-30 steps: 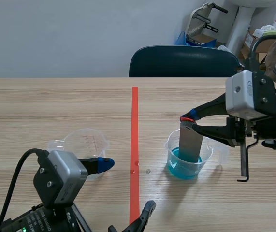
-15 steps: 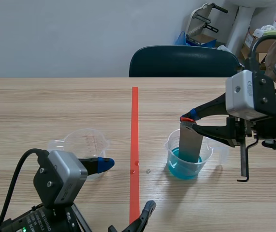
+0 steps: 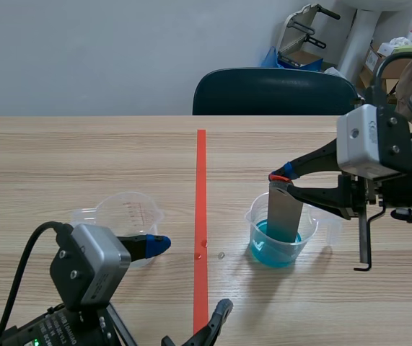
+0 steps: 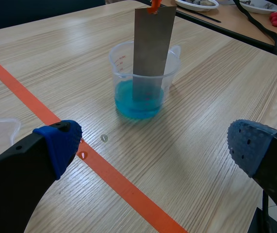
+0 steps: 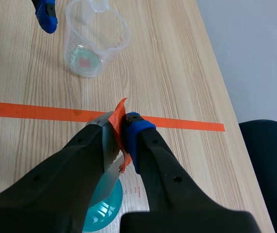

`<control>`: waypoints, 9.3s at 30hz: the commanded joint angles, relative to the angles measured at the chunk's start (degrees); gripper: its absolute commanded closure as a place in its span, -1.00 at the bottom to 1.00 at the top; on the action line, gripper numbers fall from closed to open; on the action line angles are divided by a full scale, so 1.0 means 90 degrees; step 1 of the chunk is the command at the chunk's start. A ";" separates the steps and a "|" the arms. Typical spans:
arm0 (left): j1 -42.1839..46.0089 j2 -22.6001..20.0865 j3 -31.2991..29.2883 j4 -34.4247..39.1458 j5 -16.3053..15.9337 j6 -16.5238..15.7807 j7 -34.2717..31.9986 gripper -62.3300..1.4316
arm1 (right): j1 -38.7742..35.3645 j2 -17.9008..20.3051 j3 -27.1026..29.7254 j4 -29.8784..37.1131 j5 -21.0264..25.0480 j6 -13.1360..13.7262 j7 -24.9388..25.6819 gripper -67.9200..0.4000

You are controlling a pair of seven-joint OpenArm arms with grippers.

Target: Do the redox reaction experiment

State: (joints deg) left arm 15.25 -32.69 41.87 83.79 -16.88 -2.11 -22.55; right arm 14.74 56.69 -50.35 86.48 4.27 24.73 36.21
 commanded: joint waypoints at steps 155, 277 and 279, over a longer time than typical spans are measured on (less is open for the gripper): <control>-0.0005 0.0051 -0.0022 0.0104 0.0002 -0.0015 -0.0092 -1.00 | 0.0141 0.1688 0.2147 0.1722 0.1770 0.1766 0.0330 0.96; -0.0687 0.0391 0.0000 0.0058 0.0005 -0.0015 0.0340 0.06 | 0.0141 0.1688 0.2147 0.1722 0.1768 0.1766 0.0355 0.96; -0.0899 0.0478 0.0029 -0.0024 0.0005 -0.0015 0.0449 0.39 | 0.0141 0.1688 0.2147 0.1722 0.1768 0.1766 0.0355 0.96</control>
State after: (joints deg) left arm 8.19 -29.12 41.89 83.59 -16.71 -2.13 -17.91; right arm 14.72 71.13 -31.94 101.34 19.11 40.95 38.59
